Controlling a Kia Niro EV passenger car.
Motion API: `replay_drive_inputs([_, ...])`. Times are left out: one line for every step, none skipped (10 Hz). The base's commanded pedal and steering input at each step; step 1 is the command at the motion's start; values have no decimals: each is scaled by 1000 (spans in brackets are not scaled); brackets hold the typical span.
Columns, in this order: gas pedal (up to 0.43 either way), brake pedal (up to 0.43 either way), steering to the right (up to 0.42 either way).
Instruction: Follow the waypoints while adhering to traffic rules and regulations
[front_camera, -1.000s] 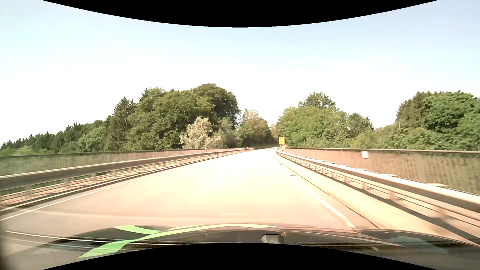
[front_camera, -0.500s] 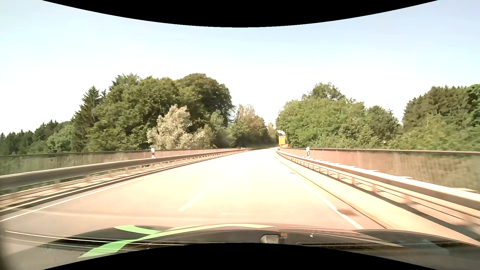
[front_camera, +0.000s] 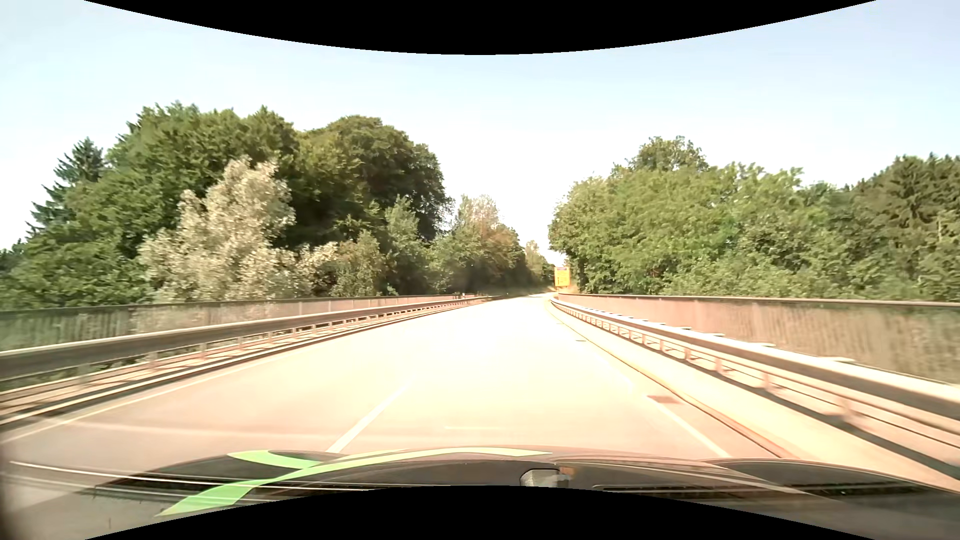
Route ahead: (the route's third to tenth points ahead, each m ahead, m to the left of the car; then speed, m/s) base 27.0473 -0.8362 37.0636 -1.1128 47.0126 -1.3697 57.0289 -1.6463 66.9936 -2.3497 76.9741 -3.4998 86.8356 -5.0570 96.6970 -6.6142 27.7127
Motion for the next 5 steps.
replay_drive_inputs([398, 0, 10])
replay_drive_inputs([398, 0, 10])
replay_drive_inputs([409, 0, 10])
replay_drive_inputs([409, 0, 9])
replay_drive_inputs([421, 0, 10])
